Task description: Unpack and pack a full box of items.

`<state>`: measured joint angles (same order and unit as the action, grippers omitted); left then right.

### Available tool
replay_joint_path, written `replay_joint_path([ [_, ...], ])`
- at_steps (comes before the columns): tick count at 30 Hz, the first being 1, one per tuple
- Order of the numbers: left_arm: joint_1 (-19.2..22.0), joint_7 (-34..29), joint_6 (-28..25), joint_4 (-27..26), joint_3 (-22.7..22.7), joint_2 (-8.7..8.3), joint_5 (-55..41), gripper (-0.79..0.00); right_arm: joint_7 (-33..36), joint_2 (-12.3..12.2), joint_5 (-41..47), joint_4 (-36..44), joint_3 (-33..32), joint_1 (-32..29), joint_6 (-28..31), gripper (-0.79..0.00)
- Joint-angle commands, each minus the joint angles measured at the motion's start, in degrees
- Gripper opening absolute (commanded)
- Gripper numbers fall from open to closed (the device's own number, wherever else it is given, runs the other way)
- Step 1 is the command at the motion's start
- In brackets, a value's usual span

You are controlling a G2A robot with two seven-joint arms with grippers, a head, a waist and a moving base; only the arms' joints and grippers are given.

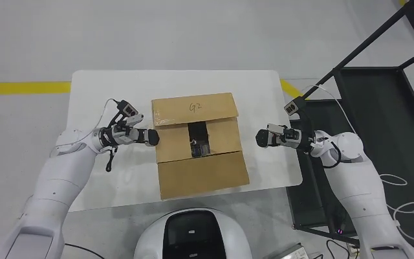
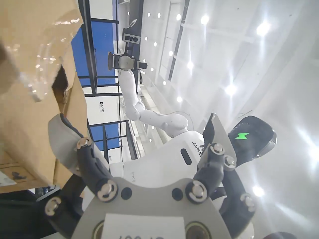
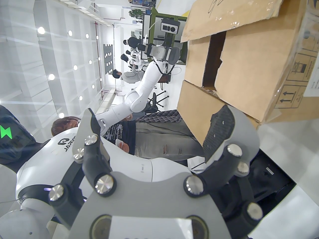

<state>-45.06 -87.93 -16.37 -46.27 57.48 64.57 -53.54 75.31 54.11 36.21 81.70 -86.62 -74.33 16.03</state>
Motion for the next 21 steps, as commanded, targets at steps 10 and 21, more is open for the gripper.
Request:
replay_joint_path([
  [10,4.06,0.37,-0.35,5.83,-1.98,3.13,-3.88,0.0,0.0,0.0,0.0,0.0,0.0,0.0,0.0,0.0],
  [21,12.38,1.96,-0.45,13.45,-3.61,8.11,-11.9,0.0,0.0,0.0,0.0,0.0,0.0,0.0,0.0,0.0],
])
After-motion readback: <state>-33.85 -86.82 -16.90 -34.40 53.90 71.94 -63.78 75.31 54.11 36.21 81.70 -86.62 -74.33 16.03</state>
